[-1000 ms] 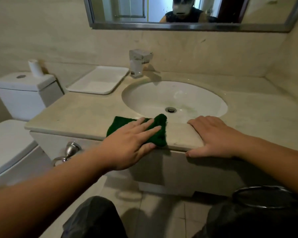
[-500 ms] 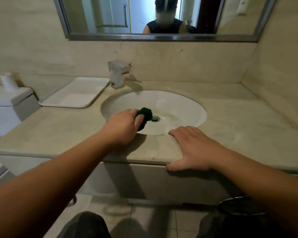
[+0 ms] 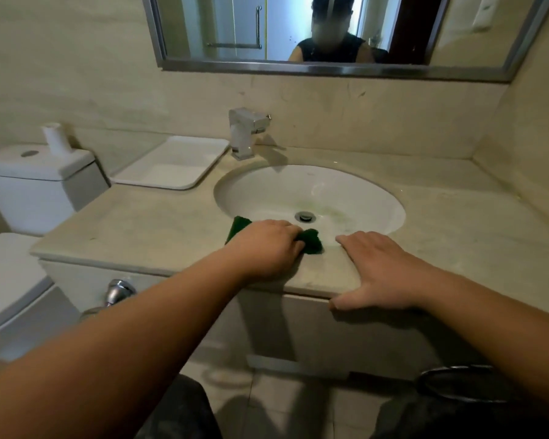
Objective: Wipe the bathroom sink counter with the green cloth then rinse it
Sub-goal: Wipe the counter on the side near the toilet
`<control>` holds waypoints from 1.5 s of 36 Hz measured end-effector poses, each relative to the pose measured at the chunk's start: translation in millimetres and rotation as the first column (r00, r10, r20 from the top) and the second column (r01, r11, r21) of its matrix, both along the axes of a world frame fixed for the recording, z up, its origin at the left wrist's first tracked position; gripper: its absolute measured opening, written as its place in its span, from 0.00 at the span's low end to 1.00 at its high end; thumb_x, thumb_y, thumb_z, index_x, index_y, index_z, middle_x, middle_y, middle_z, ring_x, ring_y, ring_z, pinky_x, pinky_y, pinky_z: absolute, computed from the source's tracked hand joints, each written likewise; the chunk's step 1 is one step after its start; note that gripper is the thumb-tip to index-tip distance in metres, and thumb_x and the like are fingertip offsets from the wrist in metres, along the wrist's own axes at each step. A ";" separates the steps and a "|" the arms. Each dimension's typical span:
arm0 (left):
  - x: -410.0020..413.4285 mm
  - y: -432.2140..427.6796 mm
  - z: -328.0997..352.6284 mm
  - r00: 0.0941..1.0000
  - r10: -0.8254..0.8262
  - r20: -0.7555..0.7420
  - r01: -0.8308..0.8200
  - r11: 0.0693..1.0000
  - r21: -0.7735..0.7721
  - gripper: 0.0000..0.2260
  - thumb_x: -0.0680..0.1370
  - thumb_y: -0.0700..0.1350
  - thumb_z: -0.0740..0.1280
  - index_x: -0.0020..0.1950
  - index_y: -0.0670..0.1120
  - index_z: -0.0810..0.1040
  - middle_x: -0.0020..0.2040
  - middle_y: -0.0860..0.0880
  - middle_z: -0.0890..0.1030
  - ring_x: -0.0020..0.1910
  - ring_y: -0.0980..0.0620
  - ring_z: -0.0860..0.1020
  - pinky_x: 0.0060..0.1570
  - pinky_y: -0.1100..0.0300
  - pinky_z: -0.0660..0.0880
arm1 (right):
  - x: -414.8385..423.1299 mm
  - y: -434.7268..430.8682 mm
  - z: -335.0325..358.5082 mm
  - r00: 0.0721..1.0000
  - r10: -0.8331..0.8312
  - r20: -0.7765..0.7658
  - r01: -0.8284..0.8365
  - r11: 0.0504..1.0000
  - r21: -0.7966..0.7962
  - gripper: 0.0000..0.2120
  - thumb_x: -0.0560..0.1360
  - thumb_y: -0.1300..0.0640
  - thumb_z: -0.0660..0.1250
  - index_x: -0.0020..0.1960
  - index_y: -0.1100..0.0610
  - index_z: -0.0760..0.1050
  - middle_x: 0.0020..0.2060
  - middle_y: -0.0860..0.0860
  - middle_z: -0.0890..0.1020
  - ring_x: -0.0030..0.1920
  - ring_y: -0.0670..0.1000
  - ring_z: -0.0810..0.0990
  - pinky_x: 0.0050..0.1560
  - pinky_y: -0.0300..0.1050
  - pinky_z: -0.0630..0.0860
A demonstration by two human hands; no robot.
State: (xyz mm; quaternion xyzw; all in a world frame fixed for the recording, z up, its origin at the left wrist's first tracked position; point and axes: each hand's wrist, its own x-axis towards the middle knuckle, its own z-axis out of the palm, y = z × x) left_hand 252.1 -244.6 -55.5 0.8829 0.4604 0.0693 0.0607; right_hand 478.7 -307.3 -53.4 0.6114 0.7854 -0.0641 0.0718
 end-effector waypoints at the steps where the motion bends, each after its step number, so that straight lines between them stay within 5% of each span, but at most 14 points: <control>1: -19.8 1.5 1.2 0.998 0.052 0.046 -0.053 0.998 0.020 0.18 0.87 0.54 0.59 0.73 0.51 0.77 0.67 0.49 0.81 0.65 0.47 0.78 0.65 0.52 0.72 | -1.8 -0.1 3.6 1.000 0.001 0.020 0.000 0.999 -0.036 0.59 0.66 0.20 0.65 0.84 0.51 0.49 0.78 0.52 0.62 0.76 0.56 0.61 0.77 0.52 0.59; 5: -126.6 4.8 7.7 0.928 0.291 0.235 -0.308 0.950 0.041 0.19 0.87 0.52 0.59 0.77 0.51 0.73 0.73 0.46 0.77 0.69 0.45 0.76 0.71 0.48 0.70 | -21.2 6.7 19.3 0.998 0.029 0.056 -0.021 0.992 -0.127 0.57 0.68 0.21 0.65 0.85 0.49 0.45 0.82 0.51 0.57 0.80 0.55 0.57 0.78 0.51 0.57; 10: -252.2 12.2 5.6 0.713 0.629 0.310 -0.666 0.746 0.020 0.18 0.87 0.52 0.57 0.76 0.48 0.74 0.69 0.40 0.78 0.65 0.38 0.77 0.67 0.40 0.74 | -75.3 38.0 23.7 0.994 0.103 0.026 -0.099 0.985 -0.140 0.59 0.65 0.18 0.64 0.84 0.48 0.48 0.83 0.51 0.58 0.80 0.55 0.60 0.78 0.53 0.60; 13: -294.0 21.9 -3.1 0.651 0.741 0.162 -0.754 0.656 0.033 0.21 0.86 0.54 0.53 0.72 0.48 0.77 0.68 0.39 0.78 0.64 0.36 0.75 0.66 0.41 0.72 | -104.1 49.7 19.9 0.991 0.134 -0.022 -0.136 0.977 -0.167 0.54 0.64 0.20 0.67 0.79 0.48 0.57 0.73 0.50 0.68 0.68 0.52 0.70 0.71 0.52 0.71; 16: -309.6 42.5 -23.7 0.660 0.748 -0.063 -0.748 0.663 0.030 0.27 0.84 0.56 0.46 0.76 0.52 0.73 0.71 0.40 0.73 0.67 0.37 0.70 0.68 0.42 0.69 | -113.2 53.1 12.7 0.990 0.128 -0.050 -0.135 0.976 -0.172 0.50 0.61 0.20 0.69 0.73 0.46 0.60 0.64 0.46 0.70 0.58 0.49 0.73 0.62 0.52 0.76; 19: -297.4 60.1 -23.3 0.642 0.765 -0.046 -0.767 0.642 -0.021 0.32 0.81 0.62 0.43 0.79 0.50 0.66 0.74 0.39 0.70 0.69 0.36 0.69 0.70 0.40 0.68 | -112.4 56.0 9.1 0.990 0.131 -0.042 -0.136 0.979 -0.152 0.49 0.61 0.19 0.66 0.73 0.44 0.58 0.62 0.44 0.69 0.56 0.48 0.73 0.59 0.52 0.77; 24: -240.5 80.5 -12.5 0.789 0.613 -0.030 -0.614 0.788 -0.051 0.30 0.87 0.58 0.50 0.85 0.44 0.56 0.85 0.37 0.56 0.82 0.37 0.58 0.81 0.41 0.57 | -112.1 57.8 8.7 0.988 0.147 -0.049 -0.153 0.977 -0.147 0.50 0.61 0.18 0.66 0.73 0.45 0.58 0.61 0.44 0.69 0.56 0.47 0.72 0.58 0.49 0.75; 32: -148.3 78.7 -8.2 0.933 0.354 -0.058 -0.358 0.929 -0.092 0.29 0.88 0.57 0.49 0.87 0.47 0.51 0.87 0.43 0.49 0.86 0.44 0.49 0.84 0.48 0.48 | -109.4 52.9 4.8 0.986 0.150 -0.074 -0.156 0.984 -0.083 0.47 0.65 0.21 0.68 0.73 0.47 0.61 0.61 0.46 0.70 0.56 0.47 0.69 0.53 0.46 0.69; 36: -110.4 63.7 -8.1 0.975 0.224 -0.006 -0.224 0.973 -0.061 0.27 0.88 0.57 0.52 0.86 0.49 0.59 0.86 0.47 0.56 0.85 0.47 0.54 0.81 0.53 0.49 | -109.3 52.4 5.4 0.986 0.150 -0.071 -0.155 0.985 -0.070 0.50 0.65 0.20 0.67 0.76 0.48 0.59 0.66 0.47 0.71 0.59 0.48 0.70 0.59 0.49 0.73; 39: -78.4 50.9 -1.9 0.987 0.148 0.059 -0.140 0.982 -0.128 0.21 0.87 0.57 0.56 0.74 0.50 0.77 0.72 0.48 0.78 0.71 0.46 0.75 0.72 0.50 0.68 | -107.4 52.3 10.3 0.986 0.141 -0.083 -0.148 0.986 -0.082 0.53 0.66 0.20 0.66 0.80 0.49 0.58 0.71 0.49 0.70 0.65 0.51 0.71 0.66 0.50 0.72; 42: -55.0 41.7 18.7 0.951 0.225 0.212 -0.142 0.927 -0.347 0.16 0.86 0.58 0.58 0.59 0.50 0.81 0.53 0.48 0.83 0.51 0.48 0.80 0.55 0.50 0.74 | -96.0 52.4 19.6 0.968 0.039 -0.249 -0.068 0.992 -0.106 0.46 0.70 0.24 0.66 0.80 0.47 0.62 0.75 0.50 0.72 0.69 0.51 0.73 0.68 0.50 0.73; 46: -45.2 41.9 46.7 0.761 0.406 0.505 0.013 0.770 -0.638 0.18 0.86 0.59 0.60 0.61 0.49 0.82 0.55 0.42 0.85 0.55 0.41 0.83 0.65 0.42 0.77 | -69.0 63.4 36.2 0.851 -0.169 -0.497 0.189 0.982 -0.009 0.35 0.75 0.32 0.67 0.75 0.51 0.68 0.68 0.49 0.78 0.62 0.51 0.79 0.56 0.48 0.76; 50: -23.1 51.2 62.8 0.642 0.471 0.605 0.180 0.675 -0.716 0.23 0.86 0.60 0.58 0.66 0.45 0.81 0.58 0.37 0.86 0.55 0.41 0.84 0.66 0.43 0.78 | -54.7 81.5 55.1 0.583 -0.293 -0.758 0.310 0.942 -0.125 0.36 0.72 0.32 0.69 0.73 0.49 0.69 0.58 0.47 0.83 0.56 0.51 0.83 0.56 0.53 0.80; 54: -4.9 67.3 74.3 0.581 0.505 0.638 0.184 0.682 -0.708 0.20 0.87 0.59 0.57 0.66 0.49 0.81 0.57 0.43 0.87 0.57 0.45 0.85 0.66 0.44 0.78 | -53.6 108.0 62.2 0.502 -0.231 -0.834 0.308 0.948 -0.077 0.11 0.79 0.50 0.69 0.61 0.51 0.78 0.45 0.55 0.86 0.46 0.56 0.86 0.47 0.52 0.82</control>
